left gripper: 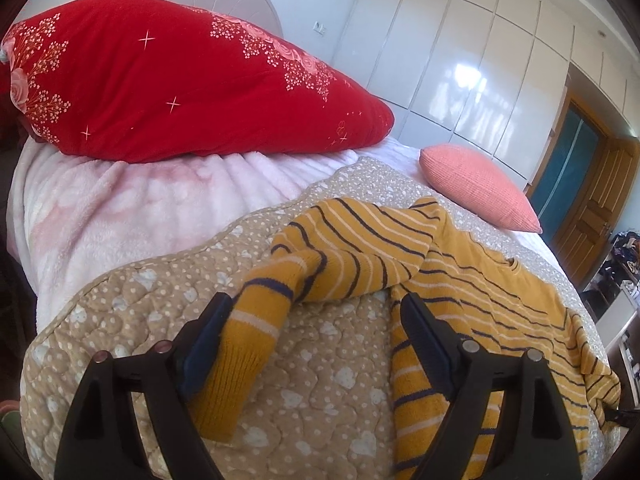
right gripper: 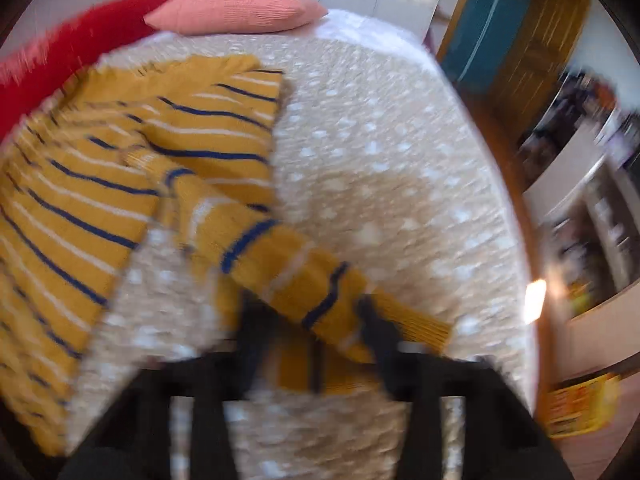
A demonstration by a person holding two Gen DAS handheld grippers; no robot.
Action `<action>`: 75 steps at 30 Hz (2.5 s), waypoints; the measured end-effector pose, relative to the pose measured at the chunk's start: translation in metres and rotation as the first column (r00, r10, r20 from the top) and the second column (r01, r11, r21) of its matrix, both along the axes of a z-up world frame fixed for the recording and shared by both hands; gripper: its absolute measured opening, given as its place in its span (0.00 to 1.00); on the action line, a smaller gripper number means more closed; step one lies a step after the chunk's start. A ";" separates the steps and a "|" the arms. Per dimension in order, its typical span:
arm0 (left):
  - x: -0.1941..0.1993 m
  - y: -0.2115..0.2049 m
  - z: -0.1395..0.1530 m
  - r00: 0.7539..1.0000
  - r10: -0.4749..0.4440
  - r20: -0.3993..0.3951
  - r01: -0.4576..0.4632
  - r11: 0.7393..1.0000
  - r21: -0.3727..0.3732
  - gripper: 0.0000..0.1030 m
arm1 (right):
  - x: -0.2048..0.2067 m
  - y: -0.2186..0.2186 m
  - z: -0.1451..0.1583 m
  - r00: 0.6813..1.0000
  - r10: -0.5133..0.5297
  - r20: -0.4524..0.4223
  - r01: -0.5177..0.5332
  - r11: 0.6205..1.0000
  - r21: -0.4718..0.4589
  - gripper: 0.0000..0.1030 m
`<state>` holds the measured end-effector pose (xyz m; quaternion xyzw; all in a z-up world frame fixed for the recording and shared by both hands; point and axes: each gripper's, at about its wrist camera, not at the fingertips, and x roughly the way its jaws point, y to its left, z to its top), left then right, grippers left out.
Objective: Fold small clothes
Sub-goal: 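Lift the held sleeve with the right gripper and lay it across the sweater body, then open the right gripper to release the folded sleeve, then close the right gripper on the cuff of the other sleeve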
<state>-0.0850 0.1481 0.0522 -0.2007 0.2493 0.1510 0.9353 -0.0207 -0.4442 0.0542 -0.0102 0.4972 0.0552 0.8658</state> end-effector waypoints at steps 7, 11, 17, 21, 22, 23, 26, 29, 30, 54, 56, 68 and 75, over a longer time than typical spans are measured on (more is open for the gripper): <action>-0.001 0.005 0.001 1.000 -0.010 0.005 0.010 0.999 -0.039 0.82 | -0.017 -0.063 0.119 0.927 -0.270 0.261 0.311 0.941 -0.130 0.08; -0.005 0.010 0.004 1.000 -0.004 0.021 0.005 0.998 -0.058 0.82 | -0.033 -0.077 0.190 0.827 -0.357 0.435 0.460 0.874 -0.157 0.08; -0.009 0.022 0.007 0.999 0.007 0.037 -0.003 0.995 -0.103 0.83 | -0.021 -0.034 0.210 0.875 -0.288 0.388 0.397 0.887 -0.236 0.08; -0.012 0.034 0.008 0.998 0.037 0.046 -0.030 0.990 -0.137 0.83 | 0.009 0.010 0.199 0.920 -0.238 0.311 0.303 0.936 -0.181 0.08; -0.012 0.037 0.008 0.998 0.044 0.046 -0.037 0.989 -0.144 0.84 | 0.017 0.024 0.197 0.927 -0.208 0.310 0.278 0.940 -0.199 0.08; -0.013 0.041 0.007 0.997 0.054 0.046 -0.046 0.987 -0.157 0.85 | 0.025 0.044 0.193 0.935 -0.165 0.313 0.245 0.941 -0.236 0.08; -0.013 0.049 0.005 0.997 0.068 0.042 -0.059 0.981 -0.185 0.85 | 0.051 0.112 0.179 0.951 -0.006 0.308 0.118 0.931 -0.345 0.08; -0.013 0.055 0.004 0.996 0.084 0.039 -0.075 0.979 -0.191 0.85 | 0.072 0.193 0.151 0.945 0.187 0.267 -0.054 0.898 -0.437 0.08; -0.014 0.056 0.004 0.995 0.088 0.041 -0.079 0.978 -0.191 0.85 | 0.077 0.230 0.138 0.928 0.280 0.244 -0.140 0.872 -0.469 0.08; -0.010 0.056 -0.010 0.997 0.079 -0.020 -0.081 0.974 -0.210 0.85 | 0.089 0.292 0.026 0.950 0.307 0.065 -0.290 0.938 -0.190 0.32; -0.009 0.056 -0.011 0.996 0.084 -0.026 -0.087 0.973 -0.214 0.85 | 0.096 0.296 0.020 0.951 0.308 0.035 -0.304 0.948 -0.096 0.25; 0.000 0.053 -0.013 0.996 0.081 -0.049 -0.088 0.983 -0.159 0.86 | 0.157 0.335 0.094 0.944 0.225 0.243 -0.324 0.775 0.543 0.61; 0.009 0.049 -0.014 0.997 0.050 -0.060 -0.059 0.983 -0.175 0.86 | 0.127 0.334 0.053 0.933 0.342 0.114 -0.353 0.930 0.102 0.24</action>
